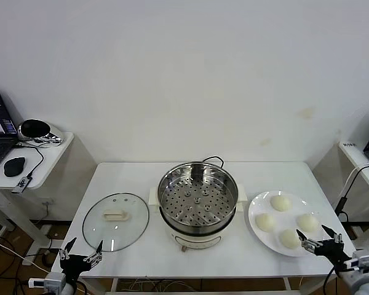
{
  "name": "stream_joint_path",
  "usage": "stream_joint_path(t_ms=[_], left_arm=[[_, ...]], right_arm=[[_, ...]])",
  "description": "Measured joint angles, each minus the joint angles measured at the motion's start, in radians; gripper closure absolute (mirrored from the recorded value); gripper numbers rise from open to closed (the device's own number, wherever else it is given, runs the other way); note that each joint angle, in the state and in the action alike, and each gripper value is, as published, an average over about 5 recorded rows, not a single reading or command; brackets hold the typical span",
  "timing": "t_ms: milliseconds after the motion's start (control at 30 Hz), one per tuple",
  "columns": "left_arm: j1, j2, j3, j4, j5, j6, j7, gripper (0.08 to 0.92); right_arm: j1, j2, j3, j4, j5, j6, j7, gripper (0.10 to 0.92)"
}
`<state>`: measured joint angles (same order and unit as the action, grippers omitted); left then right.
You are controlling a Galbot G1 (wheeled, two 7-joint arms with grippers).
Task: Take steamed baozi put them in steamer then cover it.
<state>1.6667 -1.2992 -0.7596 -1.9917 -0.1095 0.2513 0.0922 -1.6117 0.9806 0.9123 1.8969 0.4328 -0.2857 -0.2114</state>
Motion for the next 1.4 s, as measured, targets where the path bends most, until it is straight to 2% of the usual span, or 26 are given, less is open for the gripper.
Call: stream_joint_path(t_ms=[133,333,800,1100,1400], left_arm=[[0.001,-0.005,0.001,-0.008,0.007,0.001,0.001,0.177],[0.010,-0.012,-0.002,-0.024,0.022,0.001,0.003,0.177],[0.041,-0.047,-0.008,-0.059,0.056,-0.014,-0.001,0.177],[0.065,-0.081,-0.008,-0.089,0.065,-0.019,0.003,0.177],[0.082,-0.102,-0.024,-0.102,0.070,-0.023,0.004,0.177]], right_arm=[[0.031,-0.019,0.019,0.000,-0.066,-0.008,-0.032,0.203],[0.118,-0.087,0.030,-0.020,-0.256,0.002,-0.150,0.203],[0.460,-0.316,-0.093,-0.168,-0.744,0.126,-0.635,0.203],[0.756,-0.368,-0.370,-0.325,-0.881,0.187,-0.819,0.203],[1.022,-0.303,-0.659,-0.513,-0.963,0.219,-0.928,0.203]])
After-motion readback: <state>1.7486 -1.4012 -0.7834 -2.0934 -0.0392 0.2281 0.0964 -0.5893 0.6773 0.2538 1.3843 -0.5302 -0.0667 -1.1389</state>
